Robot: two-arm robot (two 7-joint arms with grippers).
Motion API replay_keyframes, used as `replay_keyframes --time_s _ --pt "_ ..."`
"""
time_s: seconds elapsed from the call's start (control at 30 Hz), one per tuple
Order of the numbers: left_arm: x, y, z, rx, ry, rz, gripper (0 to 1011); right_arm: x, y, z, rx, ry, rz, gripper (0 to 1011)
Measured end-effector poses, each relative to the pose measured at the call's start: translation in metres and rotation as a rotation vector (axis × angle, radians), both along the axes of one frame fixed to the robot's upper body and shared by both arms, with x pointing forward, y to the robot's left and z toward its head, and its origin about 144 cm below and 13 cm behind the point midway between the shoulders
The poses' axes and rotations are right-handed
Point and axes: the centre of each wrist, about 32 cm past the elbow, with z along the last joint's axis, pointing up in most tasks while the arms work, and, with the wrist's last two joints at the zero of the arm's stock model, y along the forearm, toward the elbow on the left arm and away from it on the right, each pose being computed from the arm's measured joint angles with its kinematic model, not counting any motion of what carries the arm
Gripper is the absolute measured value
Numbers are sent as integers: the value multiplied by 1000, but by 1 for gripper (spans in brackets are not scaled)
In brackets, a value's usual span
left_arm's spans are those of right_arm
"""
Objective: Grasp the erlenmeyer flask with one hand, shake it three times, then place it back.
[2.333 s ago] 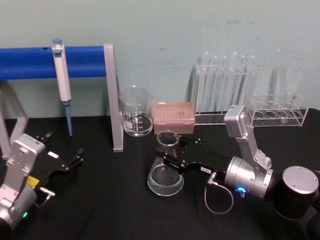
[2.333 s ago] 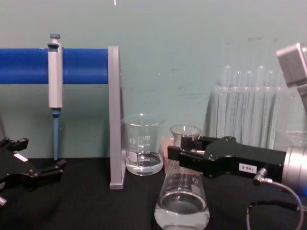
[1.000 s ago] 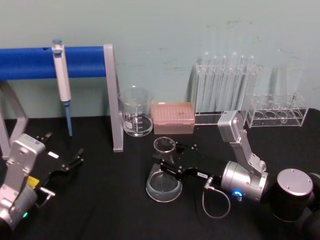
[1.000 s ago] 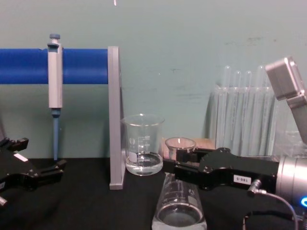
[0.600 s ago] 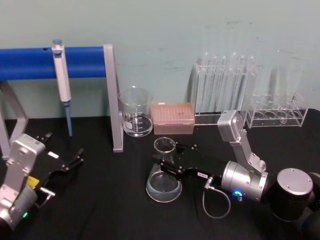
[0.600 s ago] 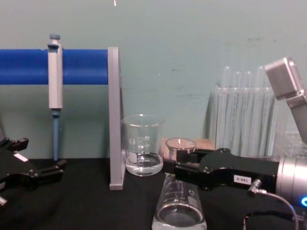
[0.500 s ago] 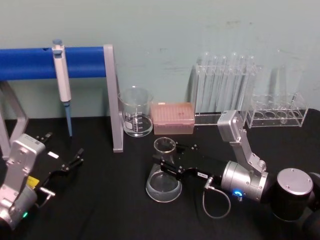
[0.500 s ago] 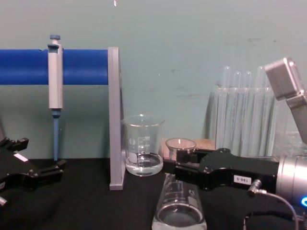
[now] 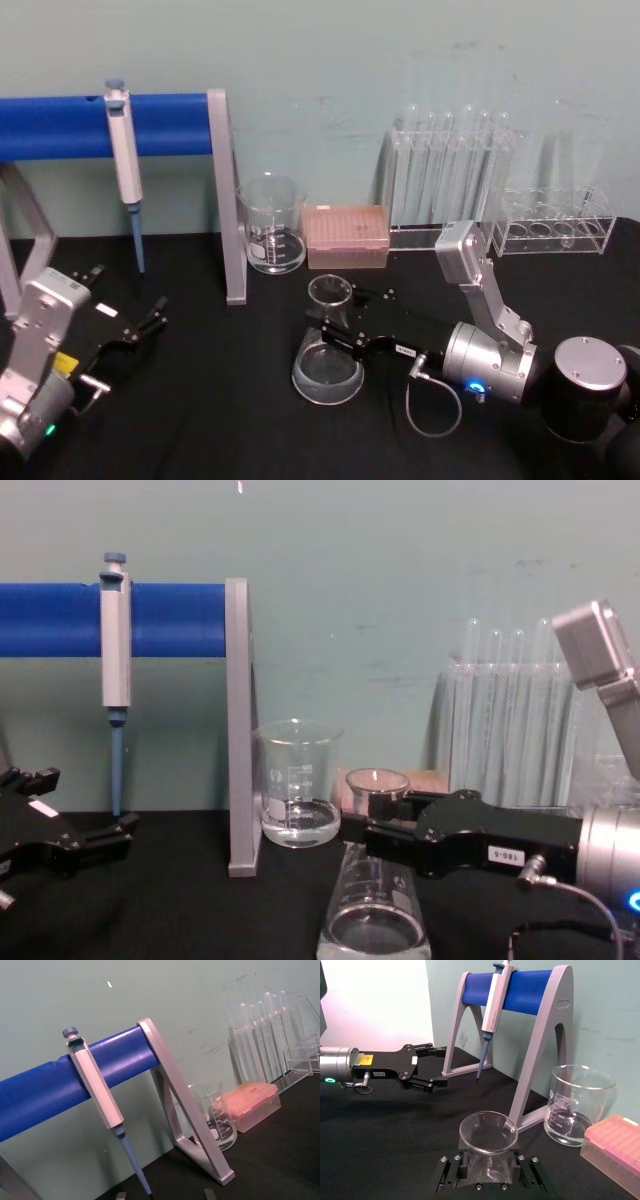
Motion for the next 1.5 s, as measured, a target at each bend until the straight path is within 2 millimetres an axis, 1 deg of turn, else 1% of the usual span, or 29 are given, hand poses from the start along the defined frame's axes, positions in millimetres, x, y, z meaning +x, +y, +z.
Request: replay_keyframes --time_s 0.77,0.87,0.9,0.93,0.97,1.0,1.03,1.17,1.2,1.27,1.3,1.37,1.43,1.5 --pt "0 0 0 0 0 0 1001 0 0 0 -1 1 -1 451" --pt "0 0 0 0 0 0 1001 -1 0 -2 -8 6 -1 512" --pt "0 0 0 0 0 0 1001 -1 0 -2 -9 6 -1 556" --pt "0 0 0 0 0 0 1001 -1 0 -2 -8 6 -1 570" --pt "0 0 0 0 0 0 1001 -1 0 -2 -8 6 -1 616" --pt "0 0 0 0 0 0 1001 -1 0 -2 -8 6 -1 627" --pt "0 0 0 0 0 0 1001 -1 0 -2 -8 5 -1 697" --pt "0 0 0 0 0 0 1001 -1 0 -1 -6 5 0 795" --pt "0 0 0 0 0 0 1001 -1 0 -1 -6 4 0 848" --pt "0 0 0 0 0 0 1001 -1 0 -1 -5 4 0 883" --pt "0 0 0 0 0 0 1001 -1 0 -1 -5 4 0 917" --pt "0 0 0 0 0 0 1001 0 0 -1 -4 3 0 944" --pt "0 0 0 0 0 0 1001 0 0 -1 -4 3 -1 1003" --pt "0 0 0 0 0 0 1001 0 0 -1 -3 2 -1 1000"
